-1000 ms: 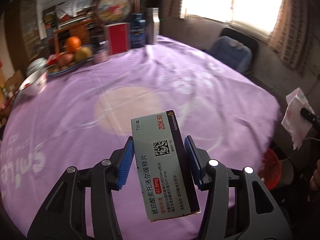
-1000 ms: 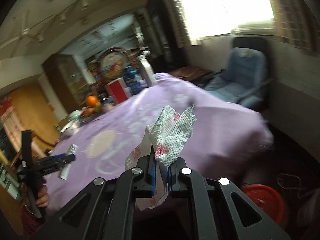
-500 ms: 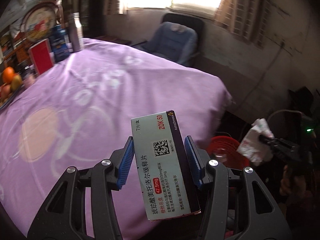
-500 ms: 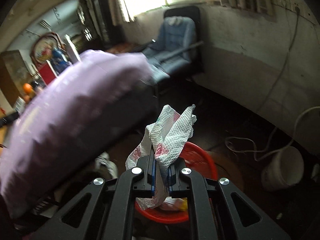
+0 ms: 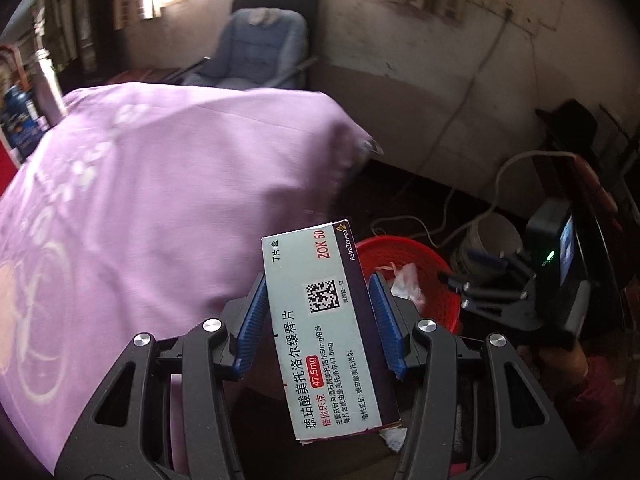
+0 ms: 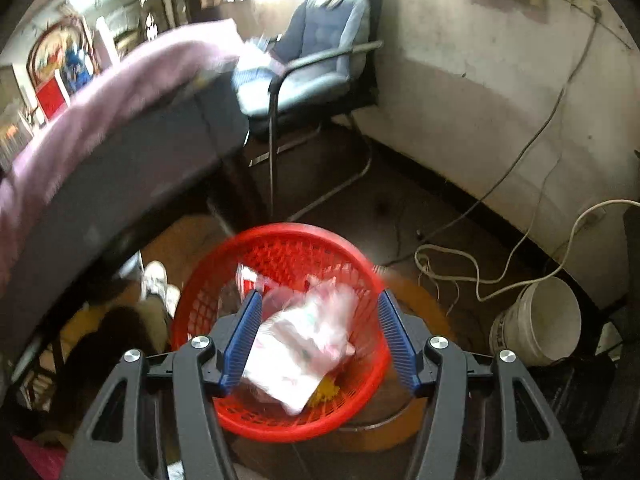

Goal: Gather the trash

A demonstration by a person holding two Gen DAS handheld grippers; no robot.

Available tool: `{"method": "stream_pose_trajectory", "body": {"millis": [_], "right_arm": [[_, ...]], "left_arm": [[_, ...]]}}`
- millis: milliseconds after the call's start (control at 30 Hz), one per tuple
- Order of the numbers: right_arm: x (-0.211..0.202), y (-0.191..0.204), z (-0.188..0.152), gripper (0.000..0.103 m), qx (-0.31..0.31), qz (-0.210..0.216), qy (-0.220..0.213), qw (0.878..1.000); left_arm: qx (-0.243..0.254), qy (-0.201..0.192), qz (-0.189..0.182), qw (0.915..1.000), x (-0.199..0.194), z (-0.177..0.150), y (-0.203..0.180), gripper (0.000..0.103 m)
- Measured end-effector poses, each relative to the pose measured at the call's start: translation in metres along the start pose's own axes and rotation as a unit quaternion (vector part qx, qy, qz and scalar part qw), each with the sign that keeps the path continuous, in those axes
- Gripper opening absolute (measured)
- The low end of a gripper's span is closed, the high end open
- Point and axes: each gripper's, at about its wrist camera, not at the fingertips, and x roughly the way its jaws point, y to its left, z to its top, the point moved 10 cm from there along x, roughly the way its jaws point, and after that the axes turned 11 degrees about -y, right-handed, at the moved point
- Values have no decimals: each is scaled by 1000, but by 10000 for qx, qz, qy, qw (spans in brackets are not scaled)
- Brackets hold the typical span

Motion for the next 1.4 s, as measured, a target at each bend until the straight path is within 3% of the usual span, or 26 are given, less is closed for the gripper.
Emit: {"method": "stream_pose_trajectory", "body": {"millis": [67,133,300,600,700,767,933,1133,1300,1400], "right_arm": [[-11,-15,13,71,281,-30,-216,9994],[-22,-28,26,75,715,85,-427,9965],[-36,-50,38,75,1541,541,-602,9847],[-34,-67,36,75,1724,454,-575,9823],[-33,-67,31,75,1717,438,-506,9829],[-32,-64,28,75,1687,419,-435,9838],[-35,-54,20,75,1485,265,-303,9881],[-55,-36,23,76,1122,63,-235,9934],[-92,-20,34,84,670,-79,-379,9970],[-121,-11,40,94,467,-136,-486,9976]], "left_arm": [[93,51,-103,9999,10,-1,-13,51],[189,94,-201,9996,20,-3,-26,51],[389,272,-483,9977,48,-8,-58,51],[482,582,-809,9938,87,-16,-89,52],[464,686,-799,9934,99,-23,-91,69],[473,724,-787,9931,102,-27,-92,74],[444,692,-576,9950,94,-36,-82,80],[563,100,124,9983,52,-25,-59,92],[488,-292,581,9967,10,-17,-38,95],[393,-390,623,9965,-9,-18,-31,96]]}}
